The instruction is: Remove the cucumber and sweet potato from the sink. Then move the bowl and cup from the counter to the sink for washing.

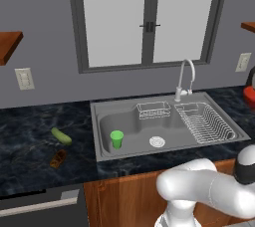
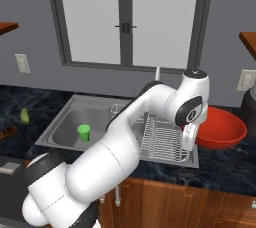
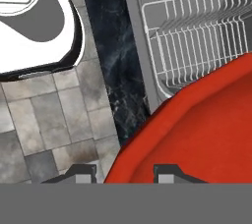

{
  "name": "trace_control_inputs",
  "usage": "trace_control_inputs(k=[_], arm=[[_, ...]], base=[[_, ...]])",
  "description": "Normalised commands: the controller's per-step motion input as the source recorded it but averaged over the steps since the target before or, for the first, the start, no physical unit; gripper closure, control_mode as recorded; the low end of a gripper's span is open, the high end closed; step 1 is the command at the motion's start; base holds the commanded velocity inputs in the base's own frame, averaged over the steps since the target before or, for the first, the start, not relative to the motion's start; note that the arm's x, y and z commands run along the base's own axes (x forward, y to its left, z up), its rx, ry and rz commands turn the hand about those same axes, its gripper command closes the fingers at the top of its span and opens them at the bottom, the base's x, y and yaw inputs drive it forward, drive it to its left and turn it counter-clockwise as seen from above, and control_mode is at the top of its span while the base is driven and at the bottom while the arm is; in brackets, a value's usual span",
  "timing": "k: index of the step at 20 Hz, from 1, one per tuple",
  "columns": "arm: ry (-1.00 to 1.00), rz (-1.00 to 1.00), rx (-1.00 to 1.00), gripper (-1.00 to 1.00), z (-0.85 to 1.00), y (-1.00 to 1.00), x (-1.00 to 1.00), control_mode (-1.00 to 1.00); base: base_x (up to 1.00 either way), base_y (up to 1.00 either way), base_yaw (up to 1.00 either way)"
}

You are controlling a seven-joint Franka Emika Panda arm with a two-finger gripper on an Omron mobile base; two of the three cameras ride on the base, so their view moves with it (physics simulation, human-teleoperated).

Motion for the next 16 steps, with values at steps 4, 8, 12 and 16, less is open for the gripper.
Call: trace_control_inputs(k=[4, 8, 12, 16], arm=[[0.05, 0.13, 0.0, 1.0, 0.01, 0.29, -0.12, -1.0], [0.03, 0.12, 0.0, 1.0, 0.03, 0.24, -0.19, -1.0], [0.0, 0.13, 0.0, 1.0, 0.03, 0.26, -0.26, -1.0], [0.0, 0.12, 0.0, 1.0, 0.04, 0.29, -0.25, -1.0]], base=[[0.0, 0.0, 0.0], [0.0, 0.0, 0.0], [0.0, 0.0, 0.0], [0.0, 0.0, 0.0]])
